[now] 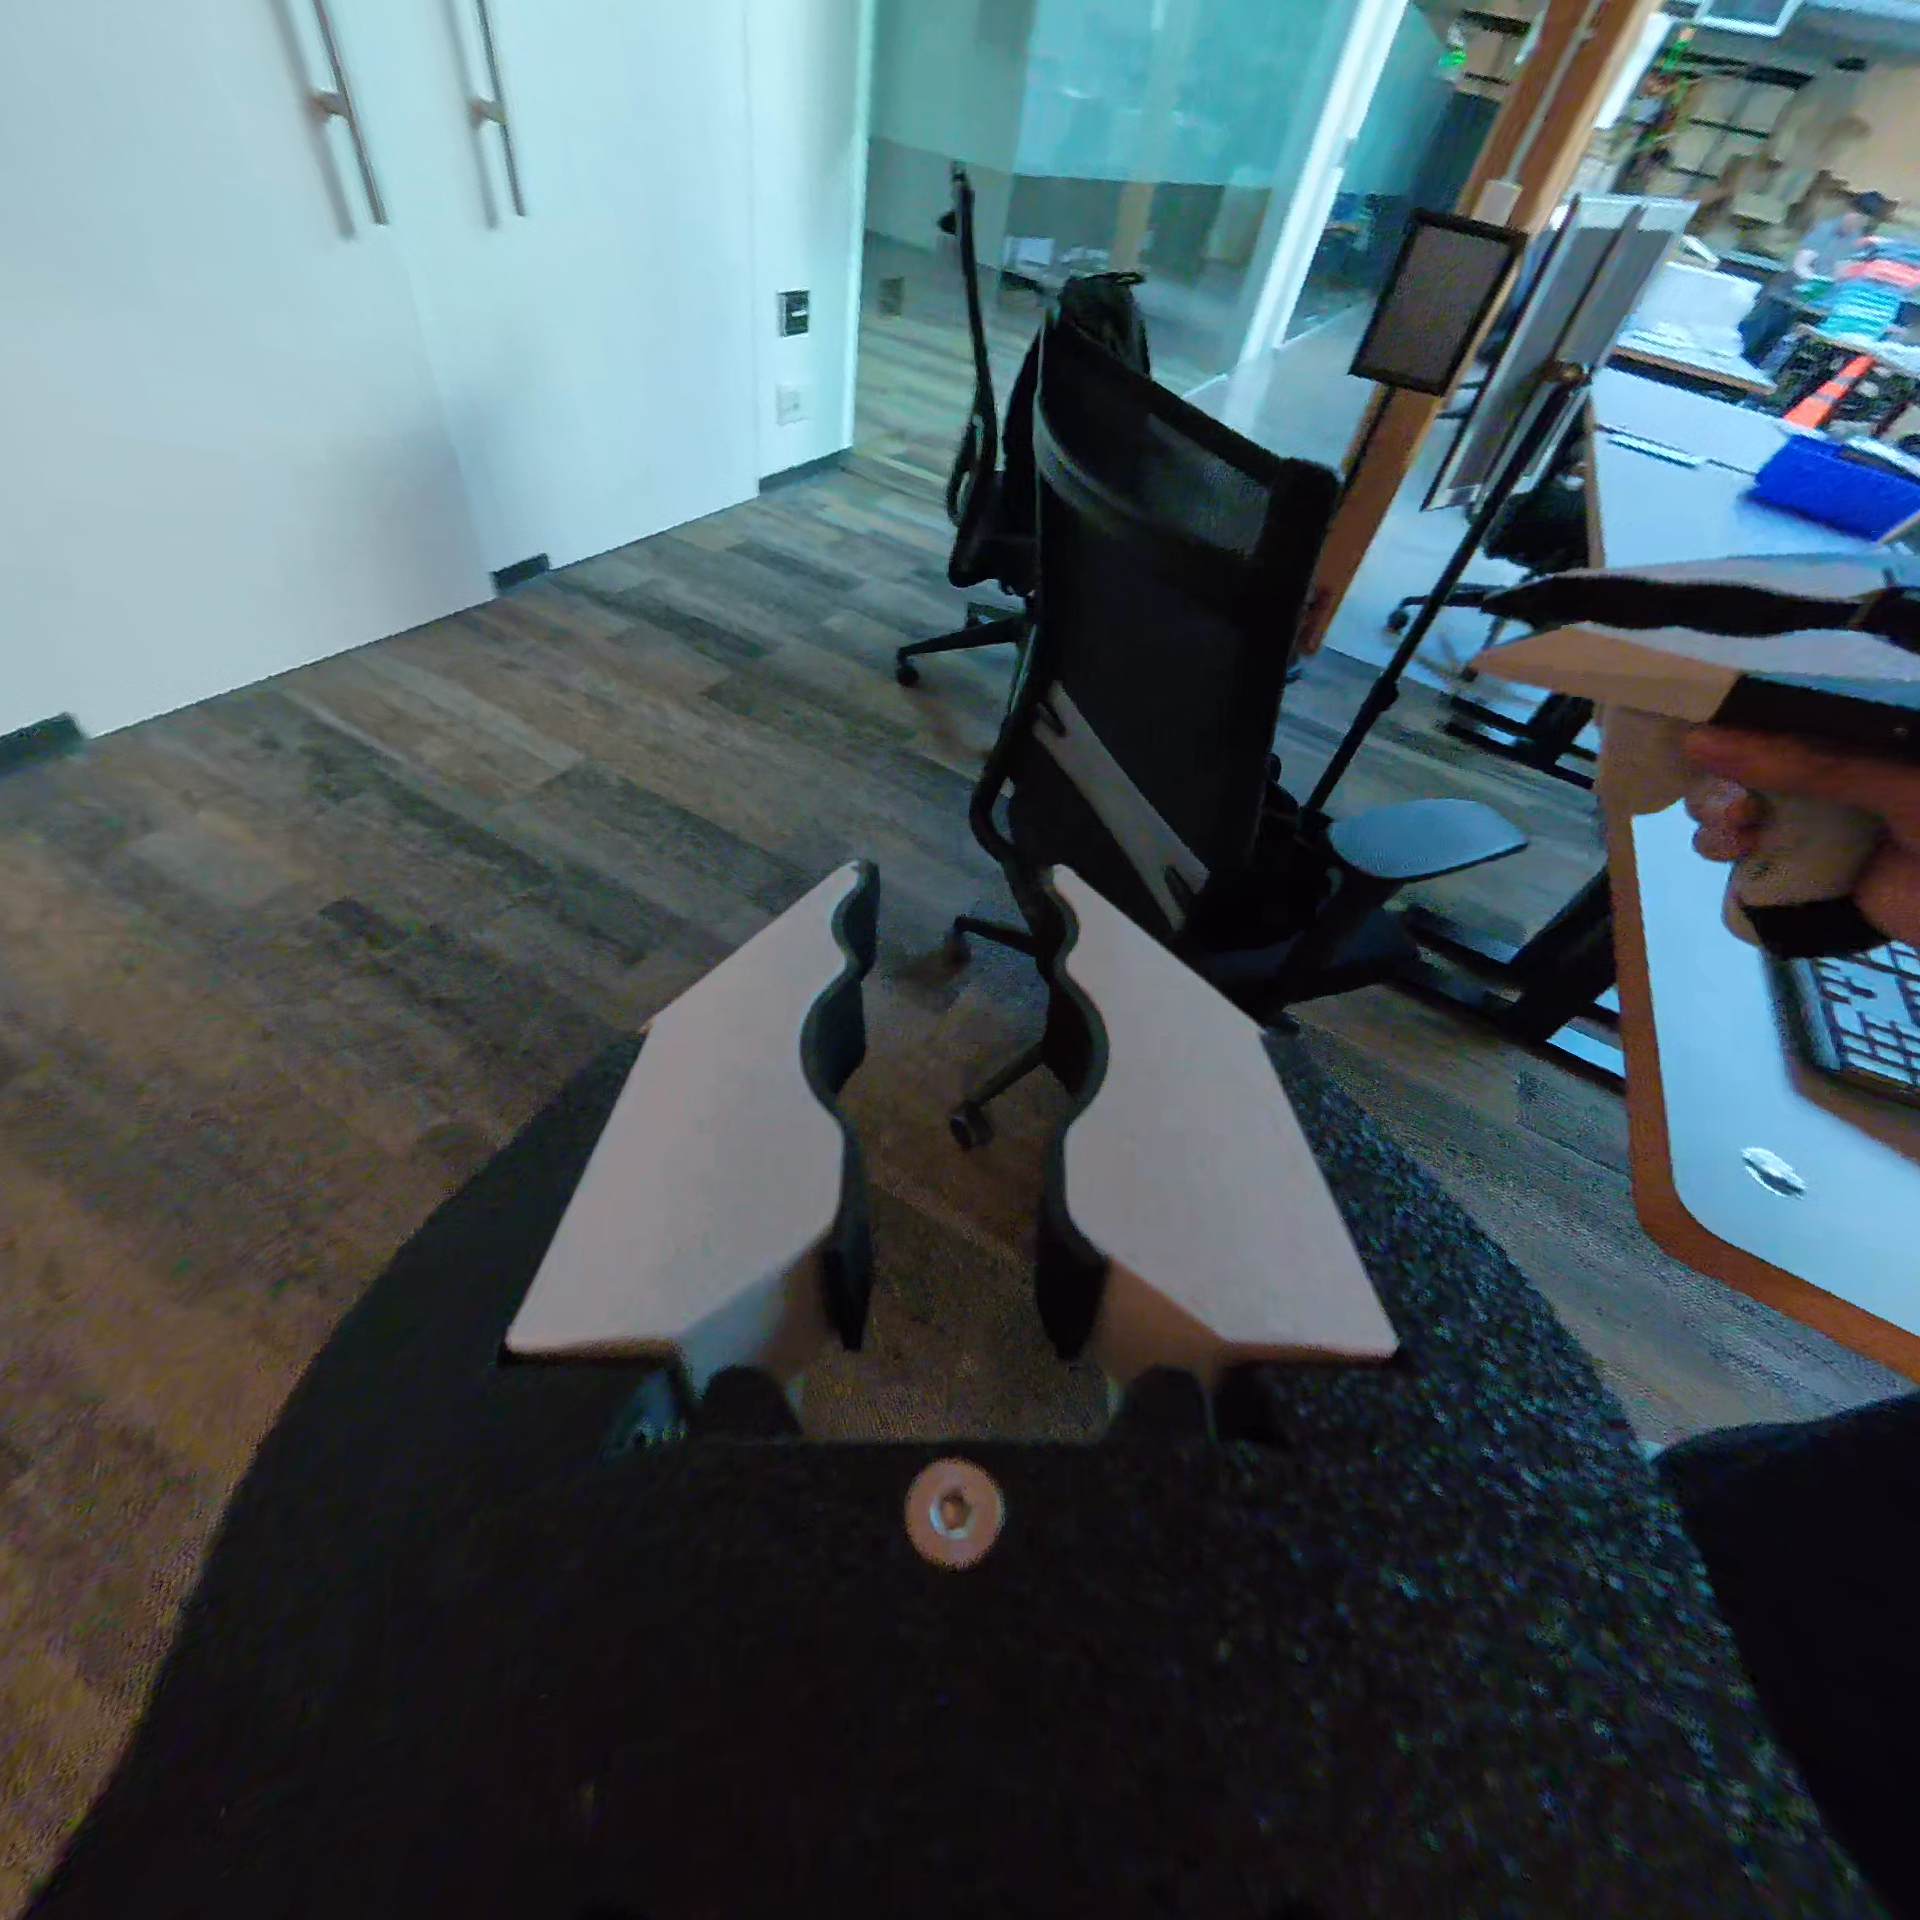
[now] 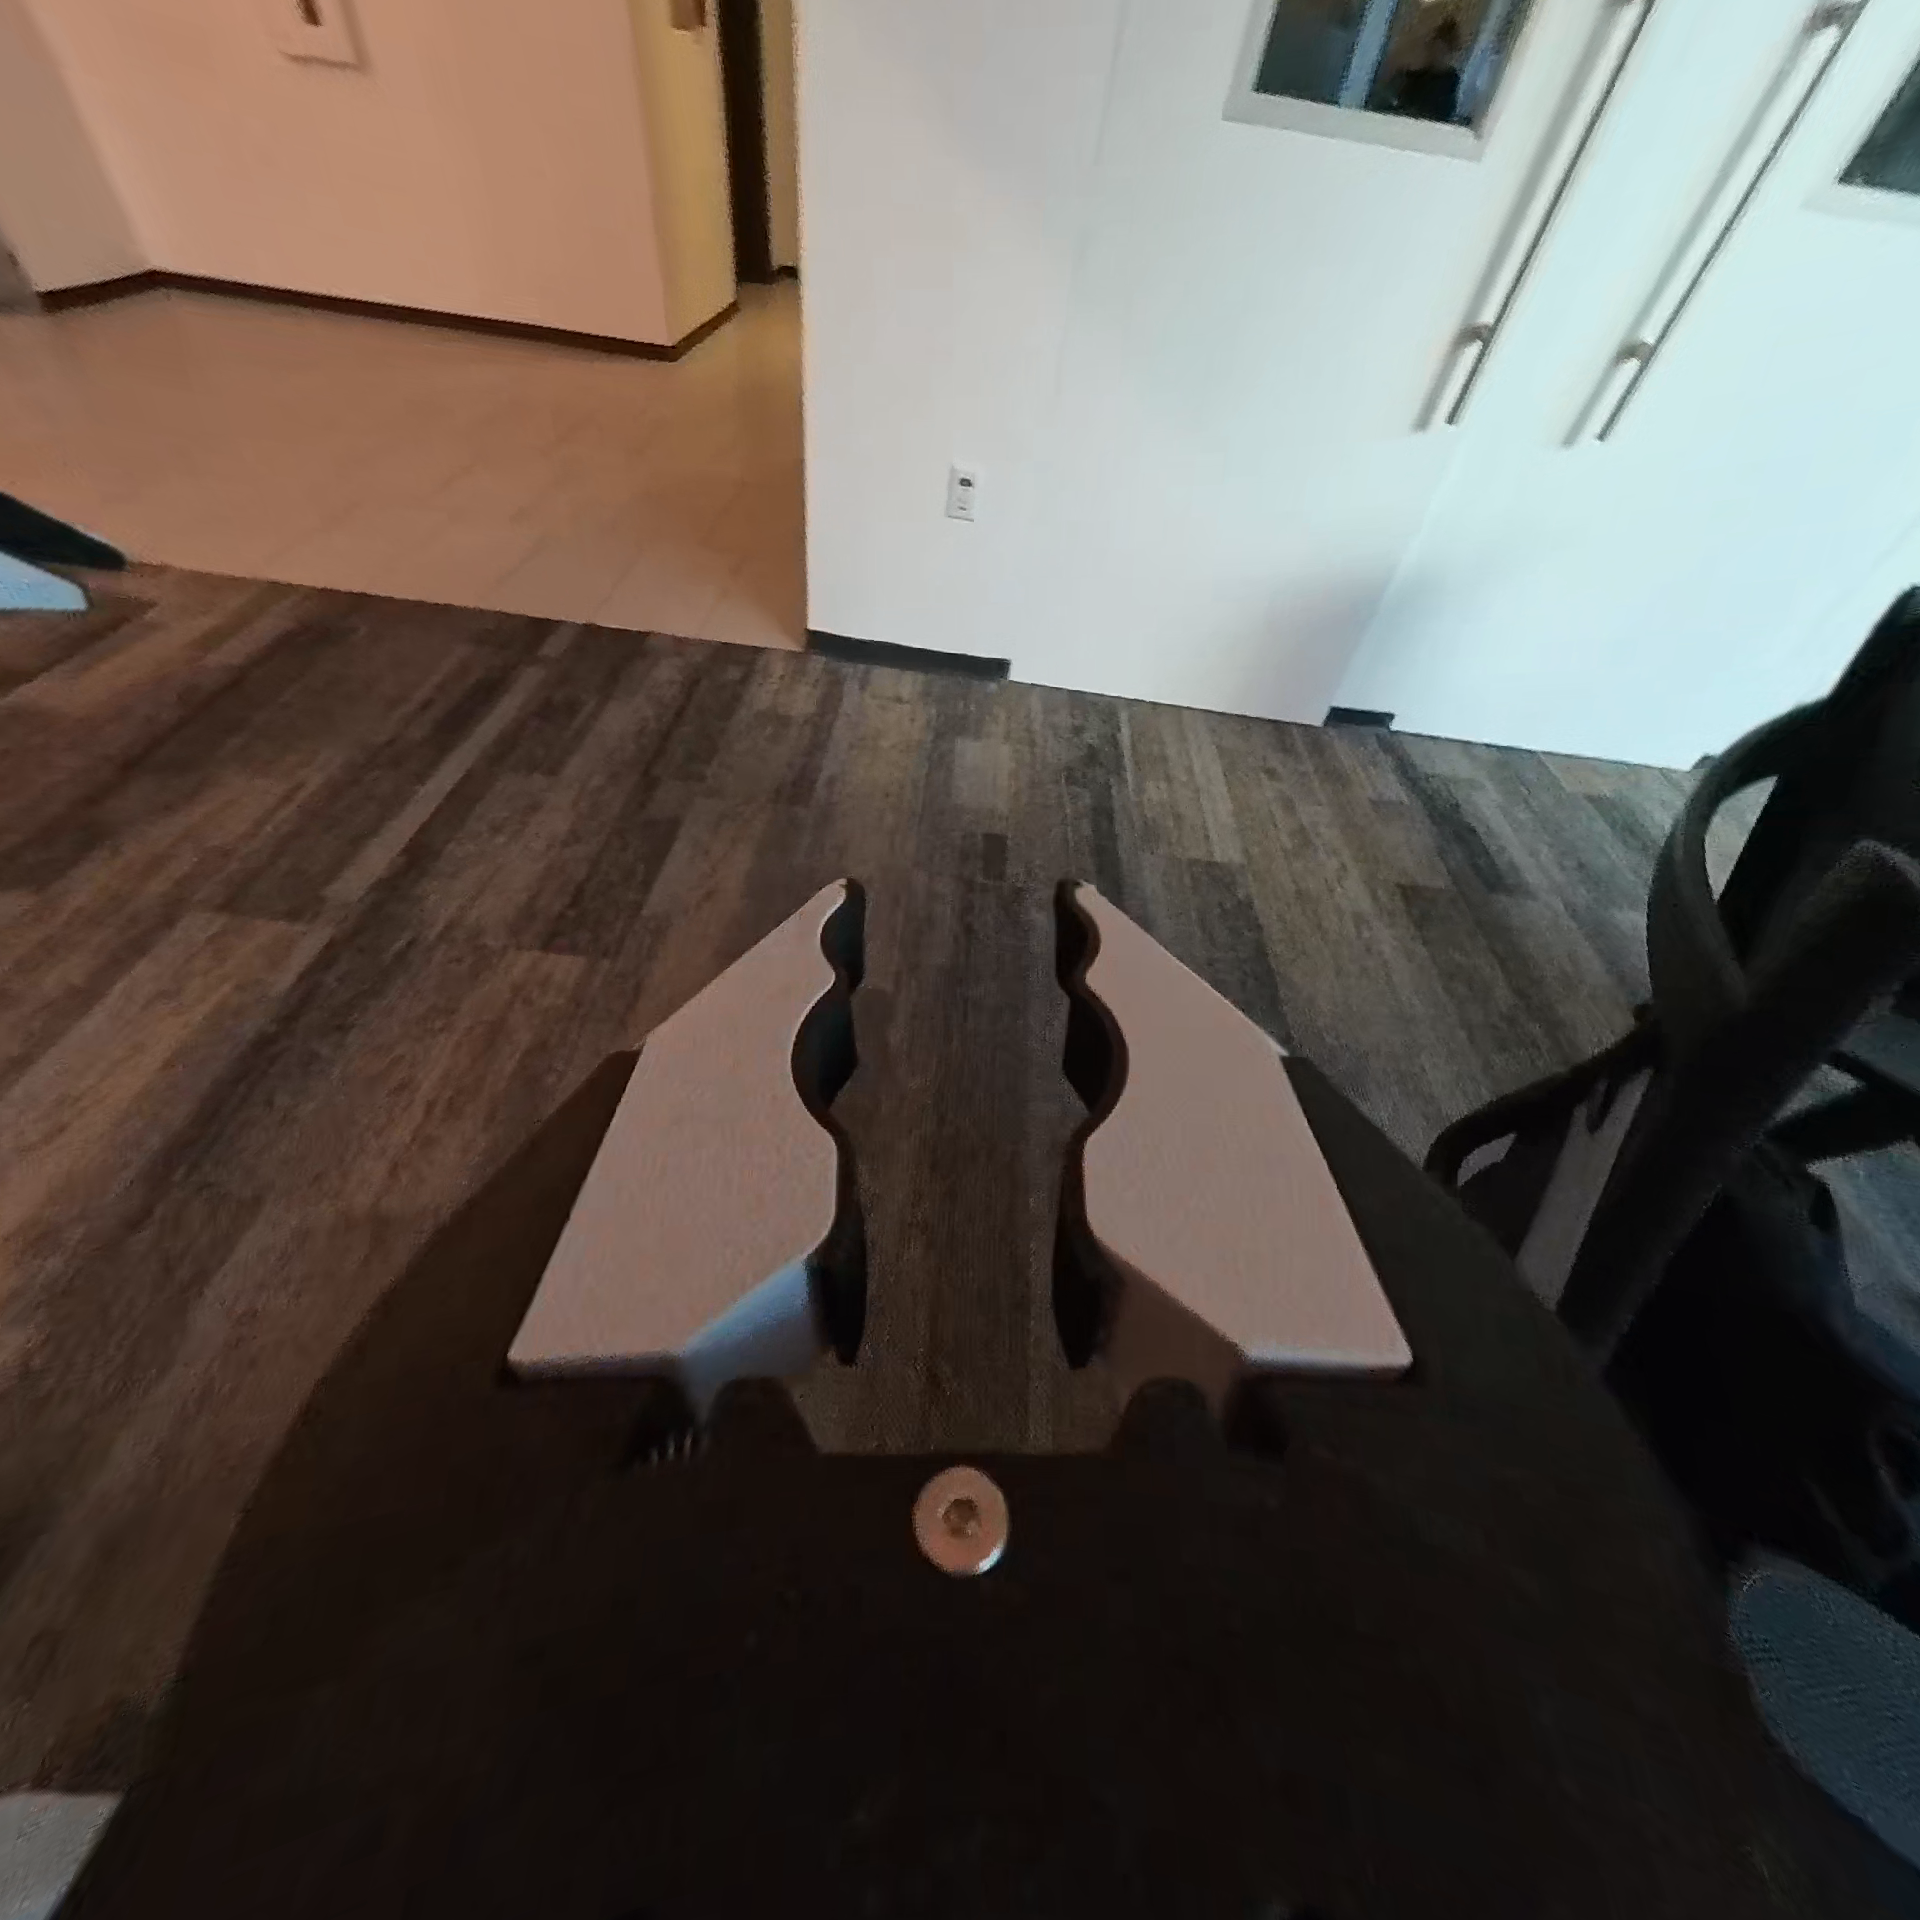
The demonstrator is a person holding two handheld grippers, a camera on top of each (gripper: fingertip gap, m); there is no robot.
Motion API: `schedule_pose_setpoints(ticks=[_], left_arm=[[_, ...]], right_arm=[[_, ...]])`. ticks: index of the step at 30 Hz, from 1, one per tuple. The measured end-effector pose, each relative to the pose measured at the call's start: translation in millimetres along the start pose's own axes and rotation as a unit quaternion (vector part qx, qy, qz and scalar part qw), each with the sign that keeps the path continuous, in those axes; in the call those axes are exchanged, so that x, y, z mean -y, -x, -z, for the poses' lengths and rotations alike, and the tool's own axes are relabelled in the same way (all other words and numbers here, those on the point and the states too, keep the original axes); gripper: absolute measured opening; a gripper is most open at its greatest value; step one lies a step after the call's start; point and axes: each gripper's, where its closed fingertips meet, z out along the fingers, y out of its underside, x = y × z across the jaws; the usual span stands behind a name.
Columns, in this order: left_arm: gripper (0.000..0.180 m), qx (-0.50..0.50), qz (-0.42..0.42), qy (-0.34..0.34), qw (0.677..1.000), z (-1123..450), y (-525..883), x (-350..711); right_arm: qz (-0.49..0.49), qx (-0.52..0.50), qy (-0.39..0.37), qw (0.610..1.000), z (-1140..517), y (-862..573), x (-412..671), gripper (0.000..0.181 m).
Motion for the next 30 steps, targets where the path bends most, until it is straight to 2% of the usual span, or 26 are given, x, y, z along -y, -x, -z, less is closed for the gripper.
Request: schedule_pose_setpoints(ticks=[8,18,21,26,30], left_arm=[[0.035,-0.071,0.006,0.001,0.997,-161.6,67.3,38.9],[0.043,-0.037,-0.046,0.019,0.998,-347.4,195.9,136.8],[0.043,-0.037,-0.035,0.021,0.998,-400.9,224.3,156.3],[0.04,-0.065,-0.009,0.021,0.998,-513.8,262.6,180.3],[0.04,-0.119,-0.016,0.036,0.992,-617.4,279.7,192.5]], right_arm=[[-0.023,-0.014,0.006,1.0,-134.4,-79.6,-16.5,0.04],[-0.041,0.053,-0.029,0.997,-363.0,-200.0,48.8,0.051],[-0.045,0.067,-0.022,0.996,-398.9,-226.7,63.5,0.059],[-0.036,0.101,0.006,0.994,-446.4,-266.4,44.3,0.058],[-0.051,0.065,0.038,0.996,-494.8,-319.8,26.7,0.064]])
